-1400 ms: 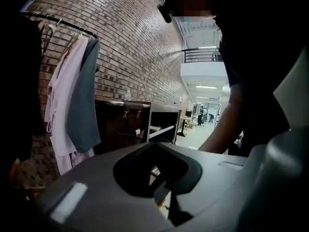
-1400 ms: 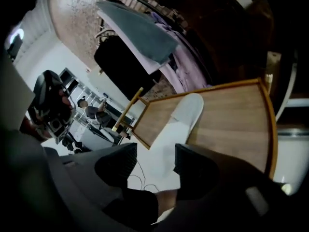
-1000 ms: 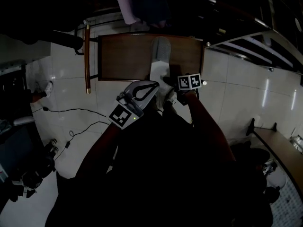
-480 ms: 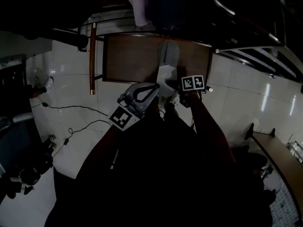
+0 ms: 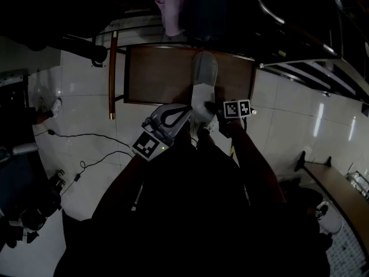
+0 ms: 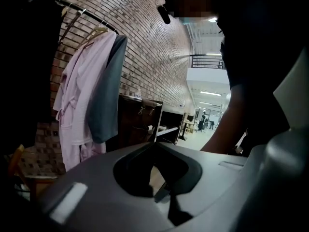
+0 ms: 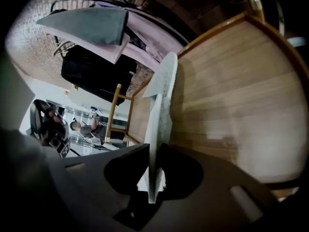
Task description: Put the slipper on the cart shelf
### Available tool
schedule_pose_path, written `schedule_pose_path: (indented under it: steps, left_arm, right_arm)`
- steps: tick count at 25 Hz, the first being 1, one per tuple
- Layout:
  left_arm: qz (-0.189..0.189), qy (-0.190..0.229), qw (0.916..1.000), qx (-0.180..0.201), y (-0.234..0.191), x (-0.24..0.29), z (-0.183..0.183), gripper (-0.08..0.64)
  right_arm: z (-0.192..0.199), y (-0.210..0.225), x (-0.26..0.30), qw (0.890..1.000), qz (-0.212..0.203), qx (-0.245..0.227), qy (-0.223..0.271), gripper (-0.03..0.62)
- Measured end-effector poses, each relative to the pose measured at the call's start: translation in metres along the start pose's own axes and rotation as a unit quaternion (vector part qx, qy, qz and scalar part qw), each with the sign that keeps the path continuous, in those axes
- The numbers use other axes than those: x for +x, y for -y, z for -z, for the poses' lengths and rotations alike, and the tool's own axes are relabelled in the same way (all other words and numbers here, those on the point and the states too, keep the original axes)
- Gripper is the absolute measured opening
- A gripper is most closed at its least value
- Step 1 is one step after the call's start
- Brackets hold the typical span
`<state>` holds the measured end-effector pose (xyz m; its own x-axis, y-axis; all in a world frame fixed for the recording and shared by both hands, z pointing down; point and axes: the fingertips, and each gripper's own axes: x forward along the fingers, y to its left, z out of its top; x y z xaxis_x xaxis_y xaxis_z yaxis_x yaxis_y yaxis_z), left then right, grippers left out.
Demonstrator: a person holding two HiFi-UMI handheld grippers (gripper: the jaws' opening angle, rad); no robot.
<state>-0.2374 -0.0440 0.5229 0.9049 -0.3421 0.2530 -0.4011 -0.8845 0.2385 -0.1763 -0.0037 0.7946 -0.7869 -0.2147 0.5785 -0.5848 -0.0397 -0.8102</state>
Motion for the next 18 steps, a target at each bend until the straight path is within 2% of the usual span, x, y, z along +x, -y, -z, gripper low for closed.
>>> schedule_pose_path:
  steps: [11,15,18]
  left_arm:
    - [0.022,0.024,0.9992,0.024,0.013,0.011,-0.037,0.002]
    - [0.032,0.029,0.9987,0.028,0.031,0.012,-0.05,0.002]
    - [0.043,0.036,0.9974,0.045,0.042,0.016,-0.059,0.002]
  right_arm:
    - [-0.005,-0.034,-0.088,0.994,0.008,-0.053,0.097,0.067]
    - [-0.003,-0.065,-0.125,0.986,0.015,-0.101,0.131,0.067]
    - [-0.011,-0.092,-0.153,0.974,0.019,-0.152,0.169,0.067]
